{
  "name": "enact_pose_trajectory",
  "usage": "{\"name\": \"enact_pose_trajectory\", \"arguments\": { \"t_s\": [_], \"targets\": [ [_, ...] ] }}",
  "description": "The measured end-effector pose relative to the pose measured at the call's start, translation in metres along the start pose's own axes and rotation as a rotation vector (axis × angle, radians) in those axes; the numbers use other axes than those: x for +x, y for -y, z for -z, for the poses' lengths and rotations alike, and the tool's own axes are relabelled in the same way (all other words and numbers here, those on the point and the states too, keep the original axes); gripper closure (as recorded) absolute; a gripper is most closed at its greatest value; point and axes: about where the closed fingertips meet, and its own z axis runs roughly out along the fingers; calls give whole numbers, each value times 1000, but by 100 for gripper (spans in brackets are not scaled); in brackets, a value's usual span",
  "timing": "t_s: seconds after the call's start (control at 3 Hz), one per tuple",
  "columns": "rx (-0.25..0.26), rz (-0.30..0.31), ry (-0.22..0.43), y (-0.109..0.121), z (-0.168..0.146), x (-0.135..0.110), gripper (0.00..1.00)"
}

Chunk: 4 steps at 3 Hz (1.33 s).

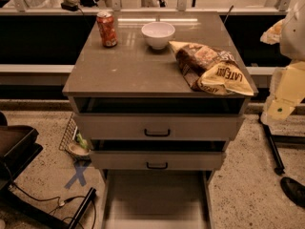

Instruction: Place coke can into bottom drawer

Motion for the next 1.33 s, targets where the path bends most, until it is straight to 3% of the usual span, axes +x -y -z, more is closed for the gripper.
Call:
{"name": "enact_pose_trajectory", "arguments": {
  "t_s": [0.67, 1.33],
  "targets": [
    [18, 6, 38, 6, 5, -3, 0],
    [199, -62, 458, 96, 33, -72, 0]
  ]
}}
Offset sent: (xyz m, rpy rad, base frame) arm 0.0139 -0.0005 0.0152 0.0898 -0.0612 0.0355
